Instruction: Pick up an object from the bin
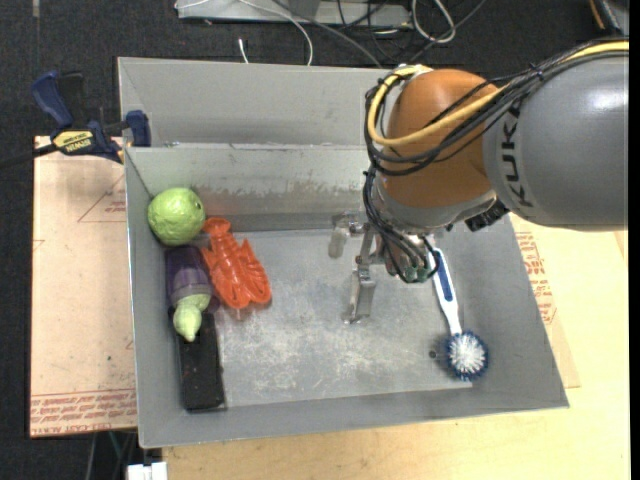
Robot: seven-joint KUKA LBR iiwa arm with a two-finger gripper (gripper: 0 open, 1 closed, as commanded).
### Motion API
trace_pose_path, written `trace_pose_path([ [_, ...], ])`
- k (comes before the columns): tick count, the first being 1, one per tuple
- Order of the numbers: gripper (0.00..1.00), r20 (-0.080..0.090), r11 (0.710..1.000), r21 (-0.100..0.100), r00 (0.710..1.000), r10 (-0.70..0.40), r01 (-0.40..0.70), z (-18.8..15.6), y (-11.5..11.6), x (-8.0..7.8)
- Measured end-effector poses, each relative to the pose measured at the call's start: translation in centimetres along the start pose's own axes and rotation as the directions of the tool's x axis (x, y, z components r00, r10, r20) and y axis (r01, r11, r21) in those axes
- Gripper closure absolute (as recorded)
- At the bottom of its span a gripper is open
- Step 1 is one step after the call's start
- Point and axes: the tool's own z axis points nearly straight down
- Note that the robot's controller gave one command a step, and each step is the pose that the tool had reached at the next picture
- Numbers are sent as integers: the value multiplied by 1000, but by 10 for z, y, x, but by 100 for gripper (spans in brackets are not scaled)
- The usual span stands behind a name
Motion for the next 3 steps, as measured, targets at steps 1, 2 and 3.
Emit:
trace_pose_path([
  [1,0,7,1000,0,1000,3,-3,-4,0,-2],
  [2,0,7,951,-4,951,308,-308,92,73,-17],
  [3,0,12,985,1,985,-174,174,56,81,-21],
])
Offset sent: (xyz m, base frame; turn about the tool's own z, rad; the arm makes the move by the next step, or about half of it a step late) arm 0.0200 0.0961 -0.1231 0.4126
